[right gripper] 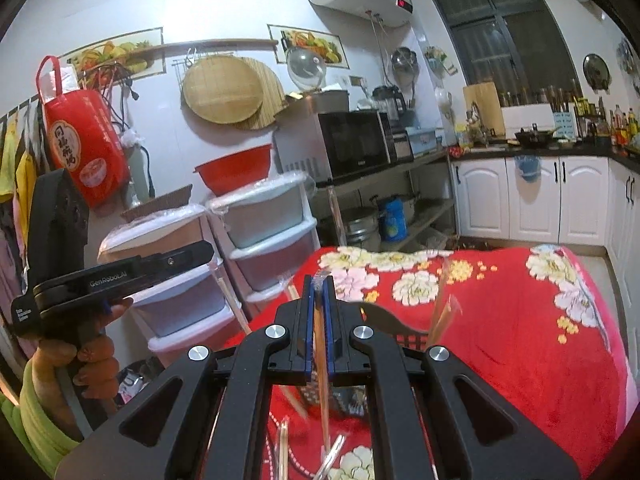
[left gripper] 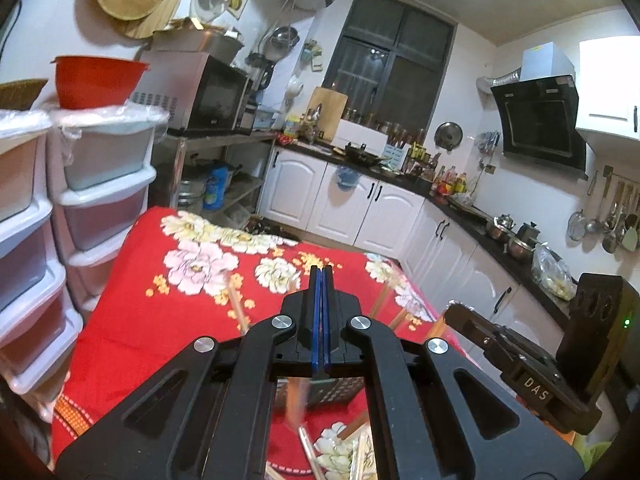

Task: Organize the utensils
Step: 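Lift both held chopsticks upright and carry them over the grey mesh caddy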

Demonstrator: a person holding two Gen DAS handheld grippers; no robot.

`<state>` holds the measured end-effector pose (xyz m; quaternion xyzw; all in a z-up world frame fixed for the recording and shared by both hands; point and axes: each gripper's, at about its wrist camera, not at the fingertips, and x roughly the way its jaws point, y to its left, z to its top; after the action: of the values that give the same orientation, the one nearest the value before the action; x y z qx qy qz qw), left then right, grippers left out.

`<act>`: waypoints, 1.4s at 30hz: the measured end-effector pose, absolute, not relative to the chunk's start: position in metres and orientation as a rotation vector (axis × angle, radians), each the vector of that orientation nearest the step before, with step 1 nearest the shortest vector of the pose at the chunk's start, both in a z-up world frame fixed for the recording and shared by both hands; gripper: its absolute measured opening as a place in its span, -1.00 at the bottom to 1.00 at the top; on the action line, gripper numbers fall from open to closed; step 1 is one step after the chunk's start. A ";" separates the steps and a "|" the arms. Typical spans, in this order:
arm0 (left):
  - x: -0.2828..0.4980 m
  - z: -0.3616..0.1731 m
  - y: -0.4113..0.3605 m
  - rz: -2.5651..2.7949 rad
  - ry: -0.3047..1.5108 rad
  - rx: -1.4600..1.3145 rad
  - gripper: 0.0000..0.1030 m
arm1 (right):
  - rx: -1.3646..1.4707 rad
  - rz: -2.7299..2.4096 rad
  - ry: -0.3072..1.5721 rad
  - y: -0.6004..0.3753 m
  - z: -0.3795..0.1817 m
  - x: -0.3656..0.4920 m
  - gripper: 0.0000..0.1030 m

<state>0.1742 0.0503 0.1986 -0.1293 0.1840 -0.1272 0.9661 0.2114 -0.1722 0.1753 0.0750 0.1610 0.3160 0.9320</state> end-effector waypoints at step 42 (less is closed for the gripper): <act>0.245 0.238 0.042 -0.205 0.299 -0.267 -1.00 | 0.139 0.565 0.172 -0.162 0.226 0.272 -0.91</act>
<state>0.2450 0.0416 0.2383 -0.1324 0.1480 -0.1019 0.9748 0.2720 -0.1620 0.2257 0.0682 0.0849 0.2781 0.9544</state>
